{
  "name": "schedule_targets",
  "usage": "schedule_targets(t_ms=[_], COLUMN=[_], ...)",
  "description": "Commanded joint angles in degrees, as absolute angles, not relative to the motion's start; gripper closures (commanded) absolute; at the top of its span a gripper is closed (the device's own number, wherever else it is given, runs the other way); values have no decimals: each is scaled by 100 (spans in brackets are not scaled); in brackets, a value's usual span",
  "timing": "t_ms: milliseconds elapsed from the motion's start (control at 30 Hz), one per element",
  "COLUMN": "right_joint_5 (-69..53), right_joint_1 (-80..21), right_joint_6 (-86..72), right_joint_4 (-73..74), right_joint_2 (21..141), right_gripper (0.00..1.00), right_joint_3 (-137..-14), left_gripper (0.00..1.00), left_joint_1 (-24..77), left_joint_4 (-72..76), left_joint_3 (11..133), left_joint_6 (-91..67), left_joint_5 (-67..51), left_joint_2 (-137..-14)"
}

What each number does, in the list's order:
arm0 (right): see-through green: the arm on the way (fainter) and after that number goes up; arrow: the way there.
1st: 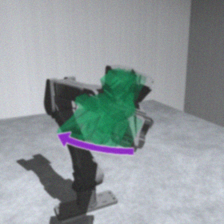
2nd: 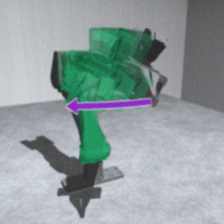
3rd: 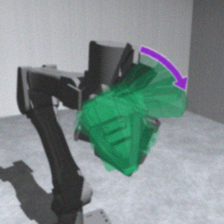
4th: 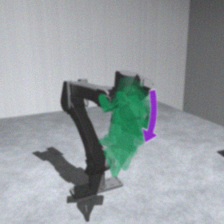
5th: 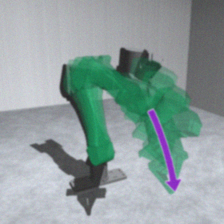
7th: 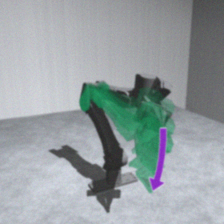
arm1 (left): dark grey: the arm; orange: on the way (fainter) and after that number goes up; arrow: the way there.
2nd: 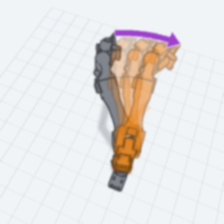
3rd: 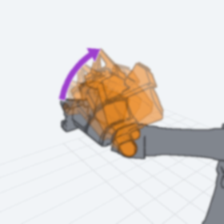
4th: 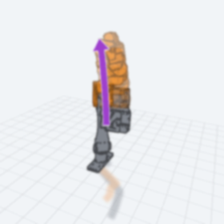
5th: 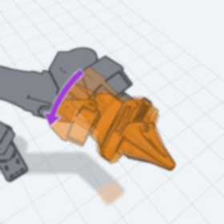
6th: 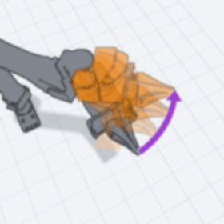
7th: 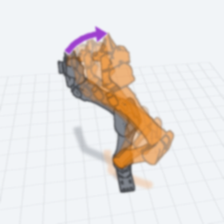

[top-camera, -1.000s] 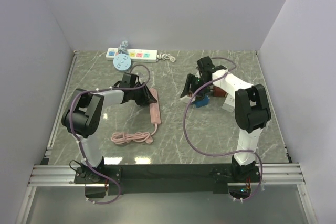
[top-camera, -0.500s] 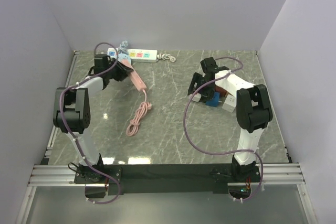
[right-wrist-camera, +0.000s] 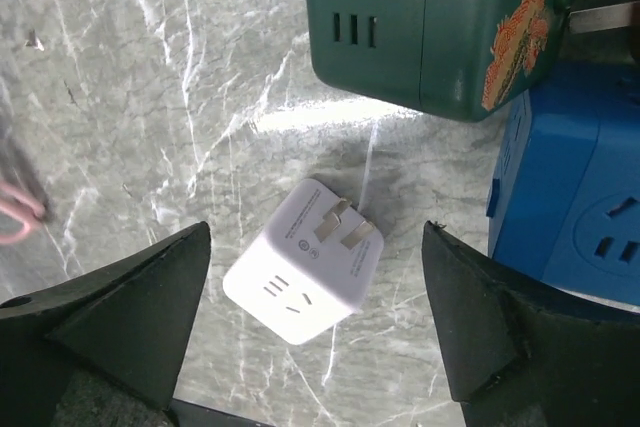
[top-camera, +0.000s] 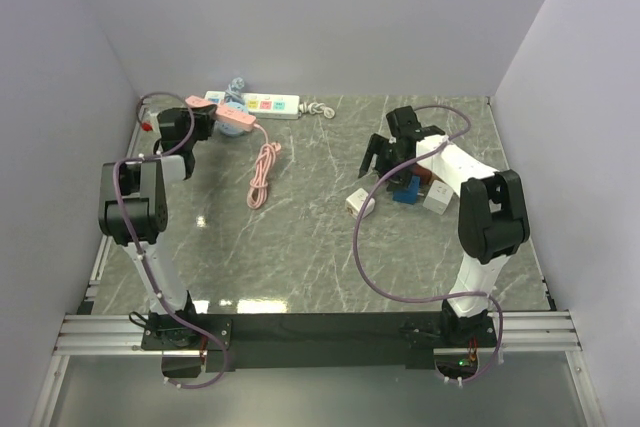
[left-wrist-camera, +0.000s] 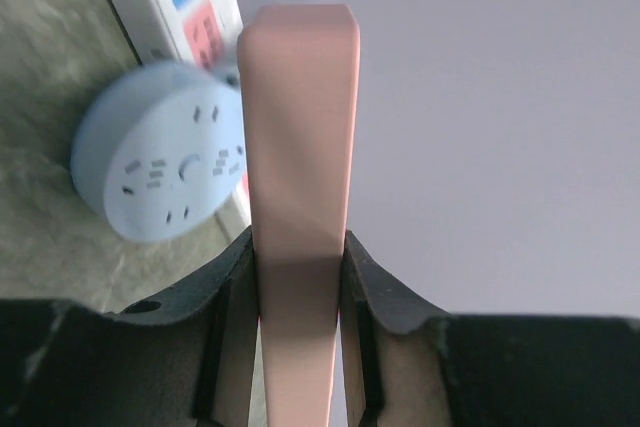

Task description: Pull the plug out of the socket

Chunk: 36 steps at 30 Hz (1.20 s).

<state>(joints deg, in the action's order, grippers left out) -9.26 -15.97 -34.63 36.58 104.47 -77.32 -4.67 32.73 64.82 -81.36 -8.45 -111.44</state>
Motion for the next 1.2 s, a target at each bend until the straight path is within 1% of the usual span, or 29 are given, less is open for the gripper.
schedule_targets(t_ms=[0,67,133,367,433,500,533,567,633,667,700,733,767,800,833,867,933,967,1033,1067,1167], right_joint_5=[-923,-940,-1010,-1520,-1643,-1643,-1678,-1679,-1740,-1740,-1732,-1714,-1705,-1705,-1705,-1705,-1775,-1819,-1863,-1863,-1802], right_joint_1=[-1608,-1608,-1608,-1617,-1670,-1775,-1819,-1863,-1995,-2047,-2117,-2231,-2302,-2416,-2478,-2531,-2680,-2724,-2917,-2996,-3120], right_joint_6=[-3314,-3235,-3182,-3015,-2919,-2813,-2786,-2777,-2769,-2769,-2751,-2734,-2733,-2742,-2760,-2768,-2874,-2935,-3102,-3250,-3462], right_joint_4=[3753,3823,3867,3762,3779,3832,3823,3823,3823,3841,3893,3920,3920,3920,3929,3911,3824,3797,3736,3701,3560], right_joint_2=[10116,10116,10142,10116,10090,10072,10064,10055,10002,9993,9993,9984,9976,9915,9871,9827,9712,9703,9764,9799,10019], right_gripper=[7,5,5,4,4,4,4,4,6,8,10,13,19,23,24,34,48,63,83,100,100], right_joint_3=[-7962,-8103,-8208,-8165,-8147,-8121,-8104,-8086,-8042,-8033,-8051,-8059,-8051,-7999,-7963,-7902,-7691,-7612,-7410,-7287,-7207], left_gripper=[99,99,100,99,94,74,53,45,23,1,1,1,1,1,1,1,1,1,1,1,1], left_joint_1=[-580,-650,-712,-879,-905,-949,-958,-967,-976,-984,-984,-984,-976,-984,-984,-976,-976,-967,-932,-914,-844], left_joint_4=[4638,5121,5238,4870,4545,4230,4088,3965,3868,3806,3727,3570,3534,3472,3350,3262,2920,2553,2190,1997,1890], left_joint_3=[6085,5907,5932,5880,5932,5976,6055,6082,6091,6091,6100,6117,6108,6091,6091,6091,6196,6222,6249,6197,5802], left_joint_6=[-9304,-9649,-9835,-9713,-9642,-9502,-9466,-9405,-9326,-9256,-9237,-9185,-9150,-9115,-9036,-8974,-8738,-8606,-8238,-8114,-7665], left_joint_5=[-72,-18,-105,-18,-18,-18,-35,-53,-97,-166,-193,-263,-307,-334,-395,-526,-729,-921,-1072,-1151,-1406], left_joint_2=[-11293,-11583,-11785,-12041,-11997,-11962,-11936,-11918,-11839,-11813,-11778,-11708,-11655,-11532,-11462,-11391,-11154,-11058,-10750,-10627,-10091])
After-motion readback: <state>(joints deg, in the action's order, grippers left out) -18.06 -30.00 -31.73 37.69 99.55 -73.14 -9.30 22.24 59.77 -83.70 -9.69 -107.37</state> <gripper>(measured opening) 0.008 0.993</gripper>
